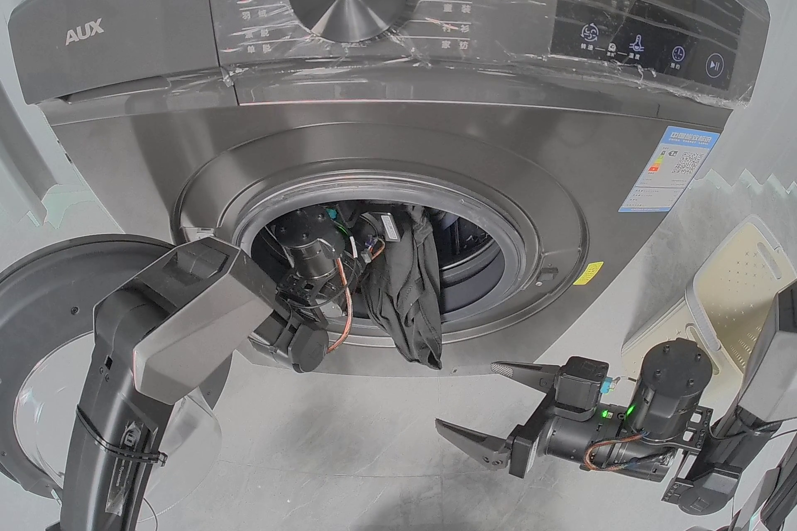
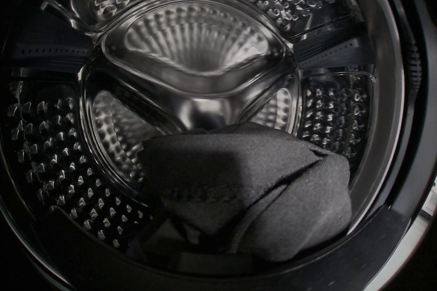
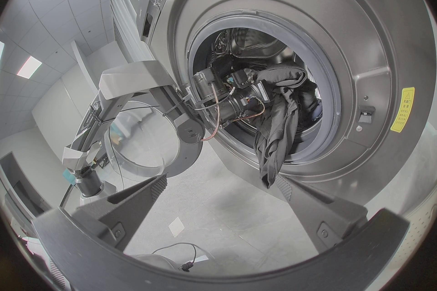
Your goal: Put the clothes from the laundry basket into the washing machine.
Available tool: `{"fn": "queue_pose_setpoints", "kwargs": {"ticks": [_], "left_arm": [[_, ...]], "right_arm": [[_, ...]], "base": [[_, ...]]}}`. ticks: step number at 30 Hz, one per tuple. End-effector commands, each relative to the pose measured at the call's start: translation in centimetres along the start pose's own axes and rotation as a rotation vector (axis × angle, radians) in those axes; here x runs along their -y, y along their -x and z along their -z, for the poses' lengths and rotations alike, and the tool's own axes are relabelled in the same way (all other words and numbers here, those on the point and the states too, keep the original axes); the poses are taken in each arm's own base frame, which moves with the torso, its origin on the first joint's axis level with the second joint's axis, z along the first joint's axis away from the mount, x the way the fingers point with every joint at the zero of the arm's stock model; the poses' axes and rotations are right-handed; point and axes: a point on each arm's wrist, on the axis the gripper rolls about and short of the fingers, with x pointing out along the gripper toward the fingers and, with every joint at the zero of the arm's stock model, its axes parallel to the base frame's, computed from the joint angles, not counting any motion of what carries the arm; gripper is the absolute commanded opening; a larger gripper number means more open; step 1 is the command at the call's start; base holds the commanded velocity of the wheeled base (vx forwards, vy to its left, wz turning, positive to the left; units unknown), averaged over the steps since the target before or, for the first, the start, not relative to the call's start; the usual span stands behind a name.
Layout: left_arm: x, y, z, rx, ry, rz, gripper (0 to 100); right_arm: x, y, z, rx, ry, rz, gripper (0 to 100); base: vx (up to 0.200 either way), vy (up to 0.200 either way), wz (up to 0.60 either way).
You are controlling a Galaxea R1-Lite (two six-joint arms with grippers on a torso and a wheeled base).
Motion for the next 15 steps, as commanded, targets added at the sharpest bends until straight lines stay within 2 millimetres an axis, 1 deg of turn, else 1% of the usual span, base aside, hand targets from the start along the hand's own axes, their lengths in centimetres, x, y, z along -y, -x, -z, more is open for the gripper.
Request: {"fn": "queue_pose_setpoints", "kwargs": {"ticks": [1, 4, 6, 10, 11, 14, 15], "left_arm": [[-0.8, -1.2, -0.3, 0.034, 0.001, -0.022, 0], [-1.1, -2.3, -1.2, 0.067, 0.004, -0.061, 0], [-1.6, -2.8, -1.3, 0.081, 0.005, -0.079, 0], [-1.8, -3.0, -1.5, 0.088, 0.005, -0.084, 0], [-1.8, -2.9, -1.4, 0.082, 0.006, -0.083, 100], [-1.3, -2.6, -1.2, 0.07, 0.021, -0.074, 100], [-0.7, -2.0, -1.1, 0.042, 0.043, -0.065, 100]], "right_arm": [[0.1, -0.2, 0.5, -0.019, 0.0, 0.001, 100], [0.1, -0.3, 0.5, -0.022, -0.002, 0.002, 100], [0.1, -0.3, 0.5, -0.022, -0.002, 0.002, 100], [0.1, -0.3, 0.5, -0.022, -0.002, 0.002, 100], [0.1, -0.3, 0.5, -0.022, -0.002, 0.002, 100], [0.1, -0.3, 0.5, -0.022, -0.002, 0.002, 100], [0.1, -0.3, 0.5, -0.022, -0.002, 0.002, 100]], "base": [[0.0, 0.0, 0.0], [0.0, 0.0, 0.0], [0.0, 0.0, 0.0], [0.0, 0.0, 0.0], [0.0, 0.0, 0.0], [0.0, 0.0, 0.0], [0.0, 0.0, 0.0]]}}
